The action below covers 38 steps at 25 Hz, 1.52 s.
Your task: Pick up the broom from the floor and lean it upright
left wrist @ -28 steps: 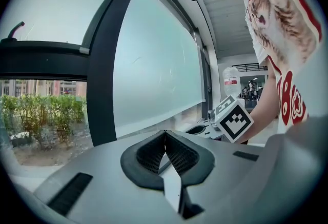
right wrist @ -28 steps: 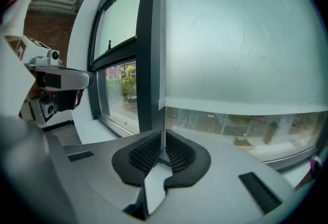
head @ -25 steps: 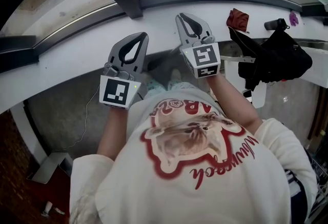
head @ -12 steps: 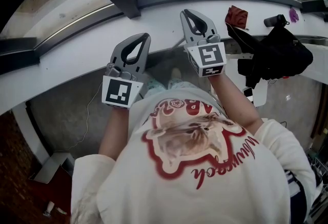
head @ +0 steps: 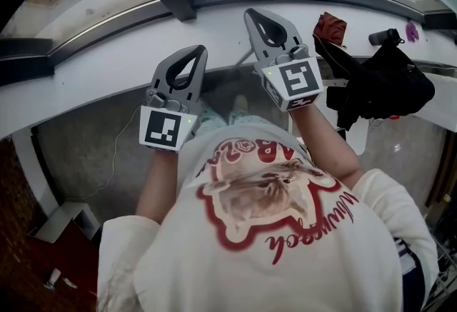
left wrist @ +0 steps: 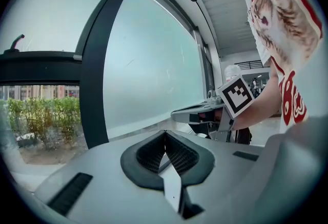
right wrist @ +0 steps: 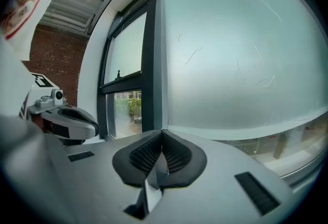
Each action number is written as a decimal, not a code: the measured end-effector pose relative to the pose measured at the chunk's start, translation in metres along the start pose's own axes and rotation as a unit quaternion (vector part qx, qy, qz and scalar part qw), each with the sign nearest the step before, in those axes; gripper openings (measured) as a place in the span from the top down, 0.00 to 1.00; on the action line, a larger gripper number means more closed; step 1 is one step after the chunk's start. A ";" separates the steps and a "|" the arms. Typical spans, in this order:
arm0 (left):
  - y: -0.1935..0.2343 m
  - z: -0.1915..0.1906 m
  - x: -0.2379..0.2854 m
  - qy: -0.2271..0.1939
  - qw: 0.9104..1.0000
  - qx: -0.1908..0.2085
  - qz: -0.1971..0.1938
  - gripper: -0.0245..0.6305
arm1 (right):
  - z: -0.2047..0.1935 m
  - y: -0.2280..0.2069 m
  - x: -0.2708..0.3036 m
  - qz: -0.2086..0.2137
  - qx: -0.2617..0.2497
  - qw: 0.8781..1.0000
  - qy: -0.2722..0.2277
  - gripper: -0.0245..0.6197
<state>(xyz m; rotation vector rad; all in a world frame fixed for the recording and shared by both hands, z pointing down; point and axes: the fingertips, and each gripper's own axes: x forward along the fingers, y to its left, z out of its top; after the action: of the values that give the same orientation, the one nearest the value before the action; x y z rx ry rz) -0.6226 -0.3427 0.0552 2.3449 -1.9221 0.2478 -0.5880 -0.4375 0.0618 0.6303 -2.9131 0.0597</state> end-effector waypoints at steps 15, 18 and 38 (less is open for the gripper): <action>-0.036 -0.011 -0.045 0.019 0.997 -0.029 0.066 0.93 | 0.035 0.025 -0.016 0.078 0.028 0.994 -0.077 0.93; -0.044 -0.004 -0.053 0.006 0.997 -0.029 0.066 0.93 | 0.032 0.046 -0.030 0.089 0.029 0.993 -0.075 0.93; -0.241 -0.009 -0.257 -0.040 0.999 -0.011 0.022 0.93 | -0.003 0.237 -0.295 0.079 0.026 0.995 -0.058 0.93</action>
<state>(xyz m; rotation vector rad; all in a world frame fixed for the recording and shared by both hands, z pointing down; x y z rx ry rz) -0.4357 -0.0451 0.0219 2.3347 -2.0040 0.1390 -0.4205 -0.1013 0.0146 0.4225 -3.0772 0.1209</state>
